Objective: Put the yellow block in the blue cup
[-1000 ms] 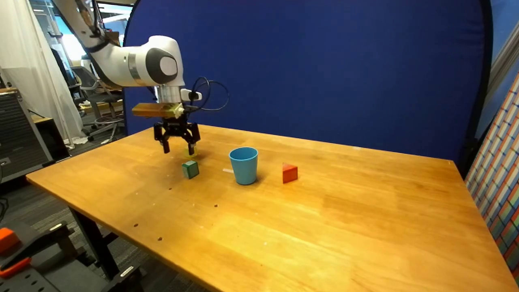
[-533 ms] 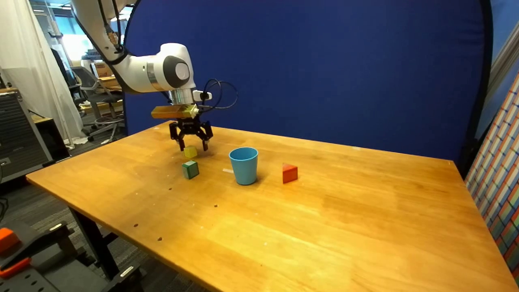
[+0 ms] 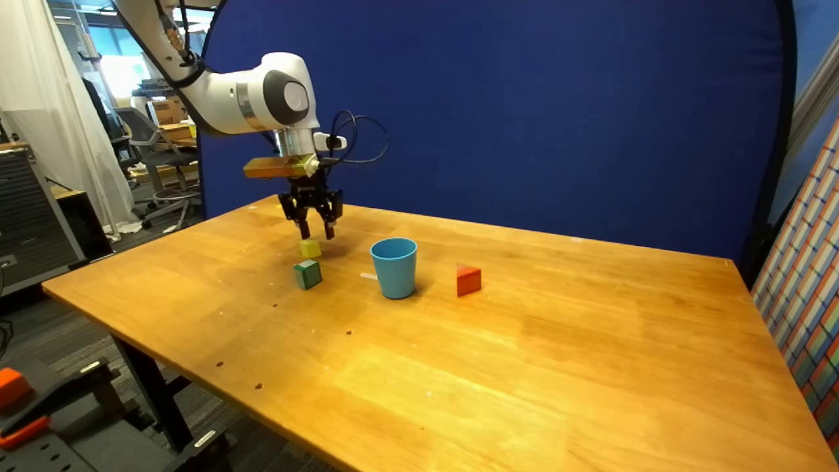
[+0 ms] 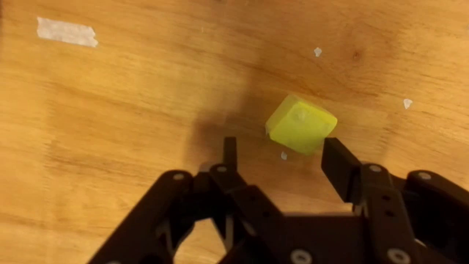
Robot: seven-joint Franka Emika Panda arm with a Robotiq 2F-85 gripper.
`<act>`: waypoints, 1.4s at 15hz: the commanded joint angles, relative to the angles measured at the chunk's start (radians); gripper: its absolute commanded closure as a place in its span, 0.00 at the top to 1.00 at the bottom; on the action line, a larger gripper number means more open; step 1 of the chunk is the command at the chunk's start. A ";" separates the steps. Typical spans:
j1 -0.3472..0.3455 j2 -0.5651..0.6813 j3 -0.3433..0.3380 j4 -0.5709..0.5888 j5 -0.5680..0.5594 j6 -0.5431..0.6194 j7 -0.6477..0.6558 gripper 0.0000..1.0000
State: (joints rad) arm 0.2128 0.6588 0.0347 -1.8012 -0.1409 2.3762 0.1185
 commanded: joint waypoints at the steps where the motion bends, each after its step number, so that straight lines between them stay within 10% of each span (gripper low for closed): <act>1: -0.014 -0.068 0.006 -0.085 0.030 -0.023 0.026 0.95; 2: -0.018 -0.073 0.008 -0.098 0.038 -0.024 0.028 0.99; 3: -0.014 -0.080 0.003 -0.117 0.033 -0.012 0.039 0.72; 8: 0.000 -0.101 -0.010 -0.184 0.002 0.051 0.056 0.41; 10: 0.003 -0.098 -0.013 -0.194 -0.005 0.057 0.060 0.75; 16: -0.005 -0.076 -0.005 -0.191 0.003 0.072 0.043 1.00; 21: -0.002 -0.038 0.007 -0.145 0.007 0.064 0.024 1.00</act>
State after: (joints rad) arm 0.2074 0.6023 0.0360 -1.9712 -0.1299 2.4243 0.1540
